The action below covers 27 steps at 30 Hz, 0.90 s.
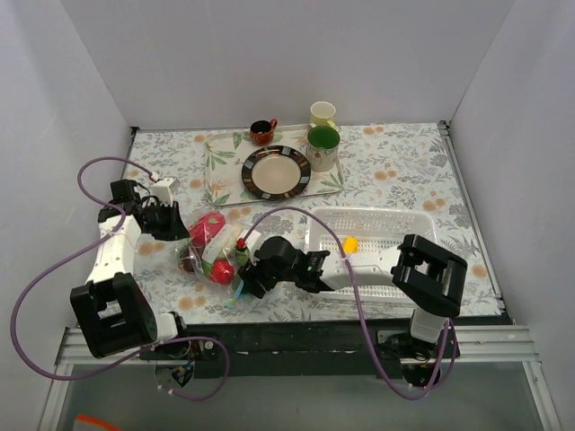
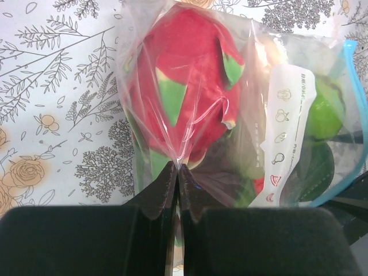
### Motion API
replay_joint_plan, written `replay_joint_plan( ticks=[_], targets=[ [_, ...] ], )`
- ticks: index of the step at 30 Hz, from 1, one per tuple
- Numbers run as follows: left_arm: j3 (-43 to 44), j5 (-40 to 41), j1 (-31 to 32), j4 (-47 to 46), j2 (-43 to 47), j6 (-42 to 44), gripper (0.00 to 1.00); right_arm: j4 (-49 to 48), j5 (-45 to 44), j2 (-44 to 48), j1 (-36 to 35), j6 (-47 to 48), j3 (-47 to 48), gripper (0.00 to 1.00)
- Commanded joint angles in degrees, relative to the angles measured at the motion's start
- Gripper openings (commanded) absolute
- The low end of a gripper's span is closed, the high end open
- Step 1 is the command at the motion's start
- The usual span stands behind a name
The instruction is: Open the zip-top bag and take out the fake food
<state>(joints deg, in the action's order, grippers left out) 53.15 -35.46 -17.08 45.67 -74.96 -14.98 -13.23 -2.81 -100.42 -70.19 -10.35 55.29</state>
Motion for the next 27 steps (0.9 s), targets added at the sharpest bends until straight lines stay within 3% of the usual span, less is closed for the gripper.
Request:
replay_joint_plan(
  ticks=[1,10,16,23,27],
  targets=[
    [1.5,-1.5,0.0,1.4,2.6,0.4,0.0,1.3,-1.3,5.3,0.0,-0.9,-2.4,0.32],
    [1.6,-1.5,-0.1,1.2,3.1,0.0,0.0,4.7,-3.3,8.0,-0.2,-2.0,-4.7,0.01],
    [0.3,0.5,-0.1,-1.1,3.0,0.2,0.0,8.4,-5.4,15.4,-0.1,-2.0,-5.1,0.01],
    [-2.1,2.5,-0.1,-3.7,1.4,0.4,0.0,16.8,-17.5,30.0,0.7,0.9,-5.6,0.01],
    [-1.9,1.7,0.0,-3.7,1.1,-0.1,0.0,20.6,-24.1,36.2,7.6,-0.2,-9.6,0.01]
  ],
)
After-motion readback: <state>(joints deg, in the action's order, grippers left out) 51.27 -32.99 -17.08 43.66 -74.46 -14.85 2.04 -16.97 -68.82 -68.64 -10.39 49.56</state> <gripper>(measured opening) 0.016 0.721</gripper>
